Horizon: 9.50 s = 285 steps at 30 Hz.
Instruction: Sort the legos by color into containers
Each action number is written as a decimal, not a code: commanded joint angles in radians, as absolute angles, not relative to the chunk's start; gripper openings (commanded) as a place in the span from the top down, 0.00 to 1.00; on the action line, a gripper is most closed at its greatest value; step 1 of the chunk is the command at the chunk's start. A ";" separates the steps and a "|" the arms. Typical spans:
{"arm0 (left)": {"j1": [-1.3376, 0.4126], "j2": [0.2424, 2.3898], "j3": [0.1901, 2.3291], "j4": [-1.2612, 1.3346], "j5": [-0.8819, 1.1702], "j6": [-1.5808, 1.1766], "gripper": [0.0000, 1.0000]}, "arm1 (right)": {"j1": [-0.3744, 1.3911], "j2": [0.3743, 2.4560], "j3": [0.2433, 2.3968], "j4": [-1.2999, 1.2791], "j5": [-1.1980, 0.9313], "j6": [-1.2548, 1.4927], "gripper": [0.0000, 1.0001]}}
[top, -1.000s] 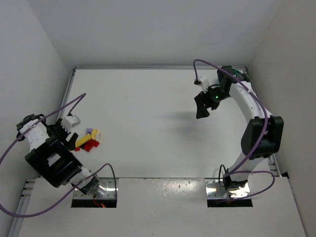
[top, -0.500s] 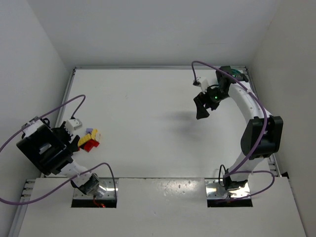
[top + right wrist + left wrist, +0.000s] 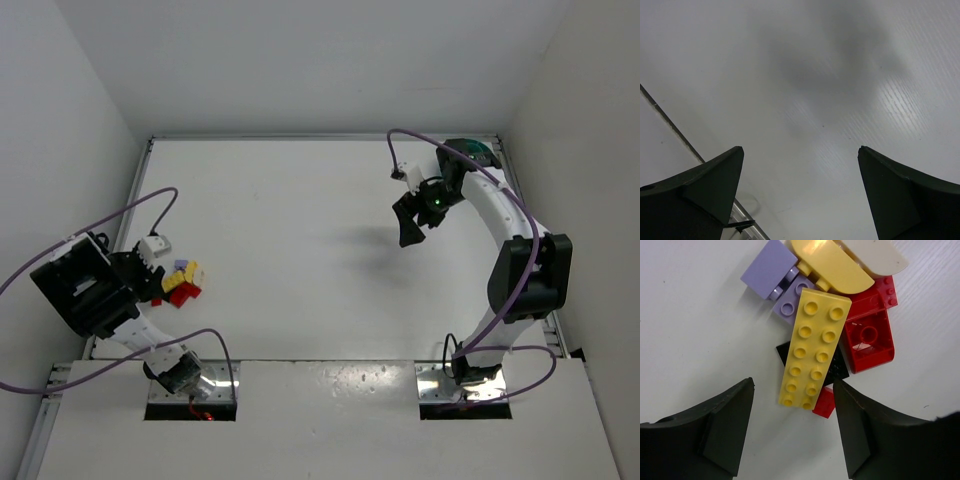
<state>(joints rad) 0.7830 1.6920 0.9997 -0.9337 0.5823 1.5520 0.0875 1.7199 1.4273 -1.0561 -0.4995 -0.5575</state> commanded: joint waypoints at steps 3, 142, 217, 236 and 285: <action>0.756 1.707 1.025 -0.945 0.635 1.578 0.30 | 0.092 1.698 1.428 -1.054 -0.502 -0.577 0.04; -0.419 1.243 1.210 -0.482 0.285 0.173 0.00 | -0.210 2.017 2.148 -0.868 -0.390 0.019 1.00; 0.282 1.238 0.772 -0.581 0.233 0.465 0.44 | -0.114 1.796 1.661 -0.704 -0.571 -0.043 0.48; 0.261 1.345 0.723 -0.466 0.129 0.437 0.48 | -0.114 1.805 1.652 -0.686 -0.589 -0.023 0.48; 0.072 0.979 0.630 -0.388 0.465 0.445 0.77 | -0.023 1.672 1.227 -0.429 -1.058 0.304 0.48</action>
